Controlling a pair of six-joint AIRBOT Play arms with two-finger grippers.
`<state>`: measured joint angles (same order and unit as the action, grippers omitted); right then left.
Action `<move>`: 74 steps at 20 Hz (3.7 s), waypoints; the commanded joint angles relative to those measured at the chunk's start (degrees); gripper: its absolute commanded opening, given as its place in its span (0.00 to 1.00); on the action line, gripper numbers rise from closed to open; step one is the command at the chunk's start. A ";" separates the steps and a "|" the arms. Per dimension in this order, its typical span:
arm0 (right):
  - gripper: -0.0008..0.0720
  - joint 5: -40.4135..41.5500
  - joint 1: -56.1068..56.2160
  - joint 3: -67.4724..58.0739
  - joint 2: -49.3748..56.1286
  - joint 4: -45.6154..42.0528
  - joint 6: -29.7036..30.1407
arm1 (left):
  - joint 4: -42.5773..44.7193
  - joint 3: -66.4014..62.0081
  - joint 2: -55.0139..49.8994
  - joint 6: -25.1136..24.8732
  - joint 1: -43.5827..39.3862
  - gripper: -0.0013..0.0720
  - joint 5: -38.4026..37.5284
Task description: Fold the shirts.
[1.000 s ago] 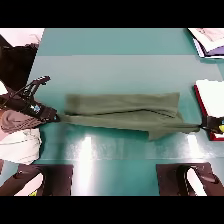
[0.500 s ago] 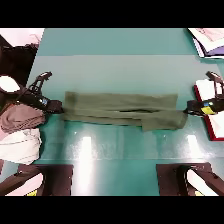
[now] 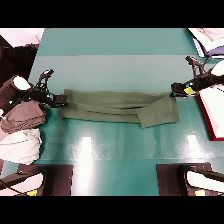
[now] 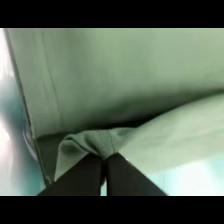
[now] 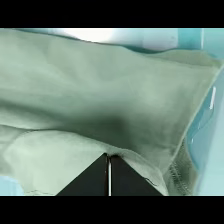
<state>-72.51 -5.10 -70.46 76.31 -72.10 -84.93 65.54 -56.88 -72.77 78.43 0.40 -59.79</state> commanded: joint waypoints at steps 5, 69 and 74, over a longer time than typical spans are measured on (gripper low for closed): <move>0.04 4.46 -0.07 -3.82 4.61 0.13 -2.71 | -0.15 -0.26 -0.31 7.28 2.73 0.05 9.97; 0.03 -11.69 21.27 -47.04 21.33 28.57 2.89 | -9.03 -47.67 -42.95 3.61 -27.36 0.05 0.74; 0.03 -7.76 23.08 -42.99 21.44 28.52 4.00 | -4.15 -49.48 -37.00 3.56 -20.76 0.05 -3.28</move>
<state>-82.59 16.56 -114.41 97.32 -43.38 -81.49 58.54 -105.60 -112.81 82.19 -23.77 -60.53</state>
